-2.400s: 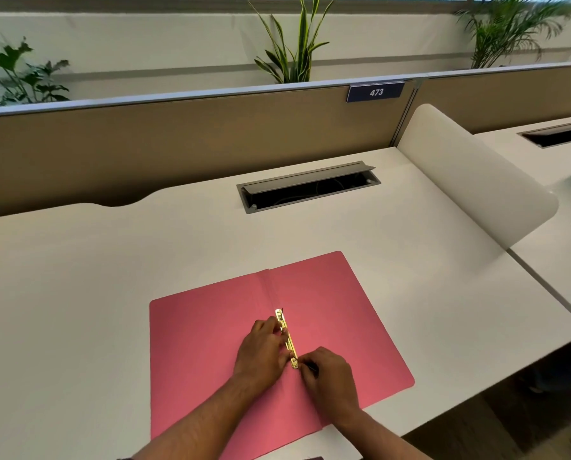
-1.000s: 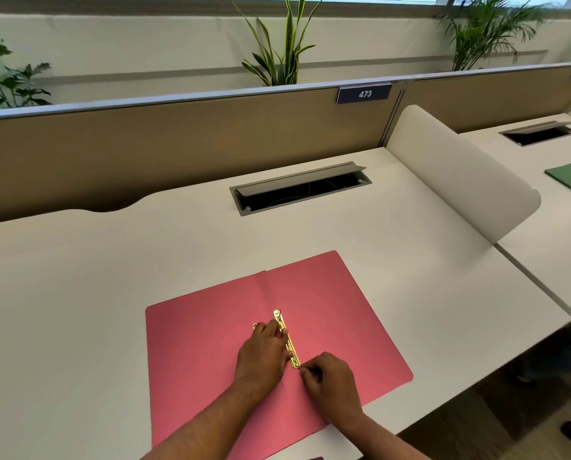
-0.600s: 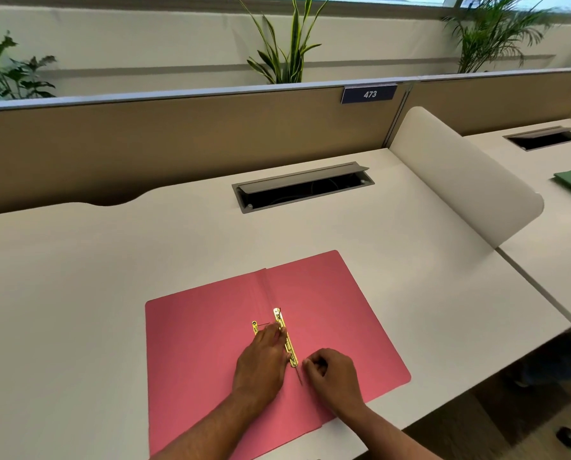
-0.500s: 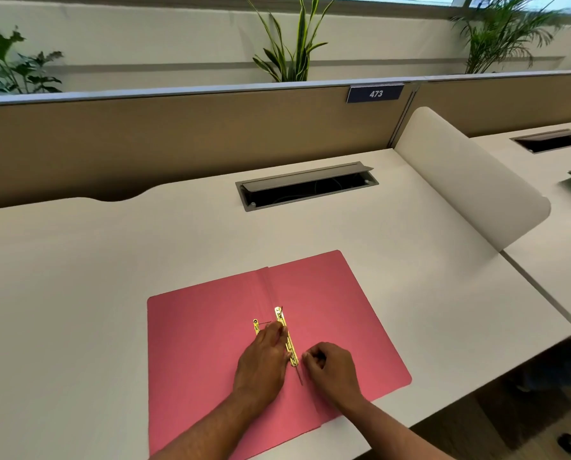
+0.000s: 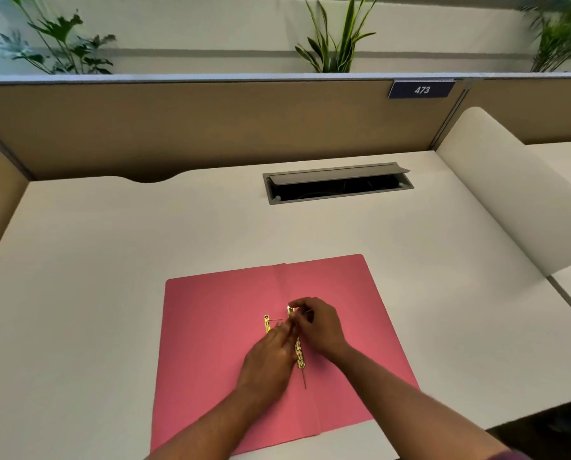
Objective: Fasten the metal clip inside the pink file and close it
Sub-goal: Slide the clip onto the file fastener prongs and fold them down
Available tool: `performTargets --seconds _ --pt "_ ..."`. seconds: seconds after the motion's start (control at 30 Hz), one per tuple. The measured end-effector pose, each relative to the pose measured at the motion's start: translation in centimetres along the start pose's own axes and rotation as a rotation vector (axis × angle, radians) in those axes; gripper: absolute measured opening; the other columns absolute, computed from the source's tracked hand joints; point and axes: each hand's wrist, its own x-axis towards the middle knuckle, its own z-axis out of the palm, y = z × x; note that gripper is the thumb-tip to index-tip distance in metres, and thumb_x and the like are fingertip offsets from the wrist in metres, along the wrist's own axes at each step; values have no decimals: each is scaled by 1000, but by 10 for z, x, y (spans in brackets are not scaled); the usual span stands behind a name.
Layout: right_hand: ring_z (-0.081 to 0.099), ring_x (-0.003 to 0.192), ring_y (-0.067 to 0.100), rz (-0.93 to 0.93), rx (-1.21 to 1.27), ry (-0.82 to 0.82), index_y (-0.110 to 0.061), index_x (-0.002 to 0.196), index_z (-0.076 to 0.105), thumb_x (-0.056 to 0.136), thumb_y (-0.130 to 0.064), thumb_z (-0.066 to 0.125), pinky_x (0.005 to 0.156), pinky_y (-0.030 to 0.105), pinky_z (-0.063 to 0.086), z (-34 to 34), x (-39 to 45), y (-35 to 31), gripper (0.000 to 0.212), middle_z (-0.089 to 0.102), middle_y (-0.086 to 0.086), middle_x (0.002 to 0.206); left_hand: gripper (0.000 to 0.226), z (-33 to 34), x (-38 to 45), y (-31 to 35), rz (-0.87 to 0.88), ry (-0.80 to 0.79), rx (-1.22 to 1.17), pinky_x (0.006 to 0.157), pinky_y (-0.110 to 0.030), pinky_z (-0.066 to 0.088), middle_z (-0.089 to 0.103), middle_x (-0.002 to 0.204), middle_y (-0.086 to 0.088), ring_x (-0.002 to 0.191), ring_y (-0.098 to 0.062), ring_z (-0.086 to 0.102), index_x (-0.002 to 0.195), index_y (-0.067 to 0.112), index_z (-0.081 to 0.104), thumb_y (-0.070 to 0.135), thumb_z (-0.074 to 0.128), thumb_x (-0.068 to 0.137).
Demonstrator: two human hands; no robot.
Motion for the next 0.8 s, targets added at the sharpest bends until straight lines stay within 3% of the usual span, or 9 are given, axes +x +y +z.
performTargets --seconds 0.13,0.3,0.43,0.57,0.8 --pt "68 82 9 -17 -21 5 -26 93 78 86 -15 73 79 37 58 0 9 5 14 75 -7 90 58 -2 2 -2 34 -17 48 117 -31 26 22 163 -3 145 -23 28 154 15 24 26 43 100" --pt "68 79 4 -7 -50 -8 -29 94 79 84 -18 75 73 27 56 -3 21 7 15 75 -12 87 59 0 3 -2 35 -16 73 118 -30 23 22 163 -4 146 -23 29 153 14 26 23 45 98" --pt "71 57 3 34 10 -74 -29 92 80 85 -17 77 59 19 58 -7 31 5 14 77 -11 76 59 1 4 -2 23 -31 73 120 -30 23 21 163 -4 147 -23 27 154 15 23 24 41 99" --pt "73 53 13 24 50 -158 -25 95 80 86 -13 77 59 30 64 -13 39 3 16 78 -3 73 61 0 5 -3 30 -61 93 120 -30 23 13 165 -1 148 -21 22 156 16 17 26 40 100" --pt "77 60 24 60 127 -306 -19 95 78 83 -10 80 60 34 65 -20 52 -5 16 79 6 72 58 -3 4 -2 41 -31 123 113 -32 36 32 159 -4 141 -23 38 151 14 32 26 49 97"
